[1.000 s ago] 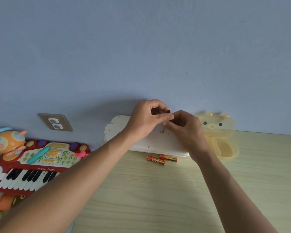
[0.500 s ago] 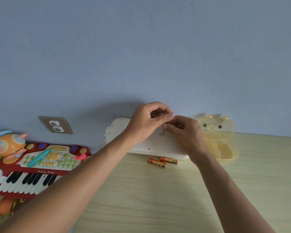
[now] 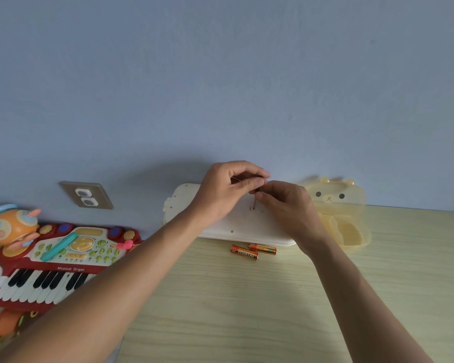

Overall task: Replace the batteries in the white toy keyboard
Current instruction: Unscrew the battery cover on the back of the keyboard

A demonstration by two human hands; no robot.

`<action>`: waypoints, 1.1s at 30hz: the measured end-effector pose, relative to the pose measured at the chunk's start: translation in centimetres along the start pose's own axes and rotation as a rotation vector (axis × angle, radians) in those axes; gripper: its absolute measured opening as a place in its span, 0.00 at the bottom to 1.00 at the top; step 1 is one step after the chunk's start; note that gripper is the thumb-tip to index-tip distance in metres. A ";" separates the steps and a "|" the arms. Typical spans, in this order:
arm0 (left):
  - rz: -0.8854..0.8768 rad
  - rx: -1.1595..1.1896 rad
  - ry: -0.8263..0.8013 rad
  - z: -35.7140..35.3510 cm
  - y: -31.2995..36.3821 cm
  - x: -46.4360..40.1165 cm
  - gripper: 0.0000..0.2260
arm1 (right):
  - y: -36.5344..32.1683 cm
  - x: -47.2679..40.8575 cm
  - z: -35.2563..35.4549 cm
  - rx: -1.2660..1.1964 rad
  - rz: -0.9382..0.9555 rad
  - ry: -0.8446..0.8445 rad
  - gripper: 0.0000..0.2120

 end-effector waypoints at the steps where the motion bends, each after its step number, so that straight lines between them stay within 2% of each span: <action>1: 0.000 -0.007 0.016 0.0 0.0 -0.1 0.04 | 0.0 0.0 0.0 0.009 0.002 -0.001 0.06; 10: 0.017 -0.041 0.064 -0.9 0.3 -0.2 0.11 | 0.2 0.1 -0.1 0.022 -0.003 0.085 0.04; 14: 0.006 -0.070 0.028 -0.7 0.3 -0.1 0.05 | 0.3 0.0 0.0 -0.006 -0.018 0.098 0.03; 16: -0.006 -0.062 -0.007 -0.5 0.2 0.0 0.06 | 0.3 0.0 -0.1 -0.010 -0.022 0.073 0.05; 19: -0.018 -0.046 0.042 -0.3 0.3 -0.1 0.04 | 0.1 0.1 -0.2 0.004 0.007 0.039 0.06; 23: -0.006 -0.050 0.067 -1.0 0.7 -0.1 0.04 | 0.2 -0.1 -0.3 0.007 -0.005 0.095 0.07; 29: -0.050 -0.218 0.062 1.2 0.6 0.6 0.12 | -0.4 0.1 0.2 -0.067 -0.026 0.134 0.05; 33: -0.089 -0.505 -0.140 1.8 -0.4 1.4 0.13 | -0.4 0.6 1.2 0.015 -0.100 0.159 0.06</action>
Point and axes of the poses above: each hand's wrist, its own x-axis away from the middle knuckle, its own z-axis out of the back of the hand, y = z × x, the point moved 3 cm from there along -x, towards the middle knuckle, and after that the axes turned 3 degrees about y, right-handed, at the moved point
